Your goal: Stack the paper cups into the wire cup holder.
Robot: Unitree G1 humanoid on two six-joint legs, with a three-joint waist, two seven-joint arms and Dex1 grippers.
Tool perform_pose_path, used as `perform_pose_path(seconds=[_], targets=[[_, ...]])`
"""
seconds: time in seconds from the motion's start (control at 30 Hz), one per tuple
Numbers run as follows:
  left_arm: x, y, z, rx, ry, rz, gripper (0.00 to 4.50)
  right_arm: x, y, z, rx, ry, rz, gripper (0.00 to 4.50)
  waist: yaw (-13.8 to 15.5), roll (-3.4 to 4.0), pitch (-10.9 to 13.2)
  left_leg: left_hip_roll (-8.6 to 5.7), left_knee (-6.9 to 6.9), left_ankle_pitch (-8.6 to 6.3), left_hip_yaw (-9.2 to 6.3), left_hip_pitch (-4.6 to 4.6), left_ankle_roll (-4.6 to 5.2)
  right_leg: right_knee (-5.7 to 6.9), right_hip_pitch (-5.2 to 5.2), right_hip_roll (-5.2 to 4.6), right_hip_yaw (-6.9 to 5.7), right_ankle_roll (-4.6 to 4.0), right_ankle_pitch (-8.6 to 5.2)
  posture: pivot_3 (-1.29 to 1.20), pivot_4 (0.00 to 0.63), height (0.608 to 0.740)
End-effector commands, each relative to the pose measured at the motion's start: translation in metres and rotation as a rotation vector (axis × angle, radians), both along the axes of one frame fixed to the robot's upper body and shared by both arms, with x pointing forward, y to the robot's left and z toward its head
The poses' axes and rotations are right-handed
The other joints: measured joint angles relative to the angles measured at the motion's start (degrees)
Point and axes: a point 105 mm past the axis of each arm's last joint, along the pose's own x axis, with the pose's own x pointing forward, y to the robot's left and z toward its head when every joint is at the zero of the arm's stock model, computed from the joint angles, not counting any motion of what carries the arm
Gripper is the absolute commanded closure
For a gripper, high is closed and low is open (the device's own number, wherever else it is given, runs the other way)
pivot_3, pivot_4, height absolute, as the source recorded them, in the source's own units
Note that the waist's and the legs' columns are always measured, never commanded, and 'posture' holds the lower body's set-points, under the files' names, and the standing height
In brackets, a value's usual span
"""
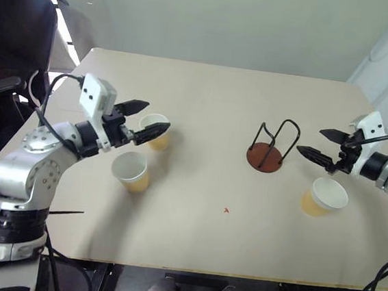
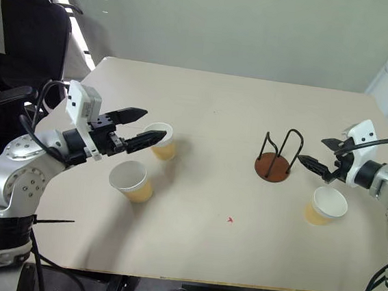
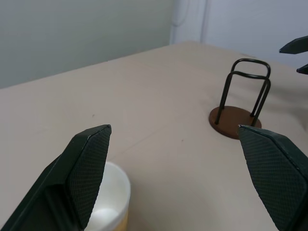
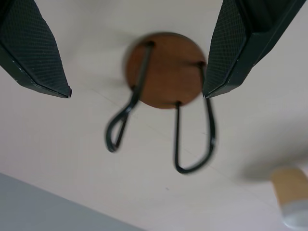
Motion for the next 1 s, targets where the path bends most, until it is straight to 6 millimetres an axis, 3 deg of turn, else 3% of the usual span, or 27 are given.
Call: perform_pose_path(seconds=[0.03, 0.27, 0.5, 0.77, 1.0], targets=[[0.0, -0.004, 0.01, 0.019, -0.039, -0.035, 0.0, -0.01, -0.004, 0.022, 0.01, -0.055, -0.003, 0.03, -0.03, 0.0, 0.0, 0.0, 0.0, 0.0, 0.01, 0.01, 0.0, 0.01, 0.0, 0.0, 0.01, 0.0, 0.0, 0.0, 0.15, 0.74], [0.001, -0.015, 0.01, 0.059, -0.027, -0.12, 0.0, -0.021, -0.001, 0.02, -0.001, 0.003, 0.026, 0.03, 0.02, 0.0, 0.0, 0.0, 0.0, 0.0, 0.02, 0.0, -0.01, -0.01, -0.03, 0.01, 0.04, 0.0, 0.0, 0.0, 0.15, 0.74], [-0.012, -0.027, 0.007, 0.147, 0.011, -0.279, 0.0, -0.022, -0.004, 0.005, -0.055, 0.08, 0.008, 0.03, -0.02, 0.0, 0.0, 0.01, 0.0, 0.0, 0.03, 0.0, -0.01, -0.02, -0.07, 0.03, 0.1, 0.0, 0.0, 0.0, 0.15, 0.74], [-0.011, -0.025, 0.008, 0.202, 0.014, -0.306, 0.0, -0.005, -0.008, -0.01, -0.106, 0.113, -0.044, 0.03, -0.09, 0.0, 0.0, 0.02, 0.01, 0.0, 0.06, 0.01, -0.01, -0.06, -0.12, 0.06, 0.22, 0.01, 0.0, 0.0, 0.15, 0.74], [-0.01, -0.028, 0.009, 0.199, 0.006, -0.316, 0.0, 0.008, -0.003, -0.009, -0.103, 0.111, -0.03, 0.03, -0.16, 0.0, 0.0, 0.05, 0.0, 0.0, 0.16, -0.02, 0.0, 0.0, -0.28, 0.12, 0.36, 0.01, 0.0, 0.0, 0.15, 0.74]])
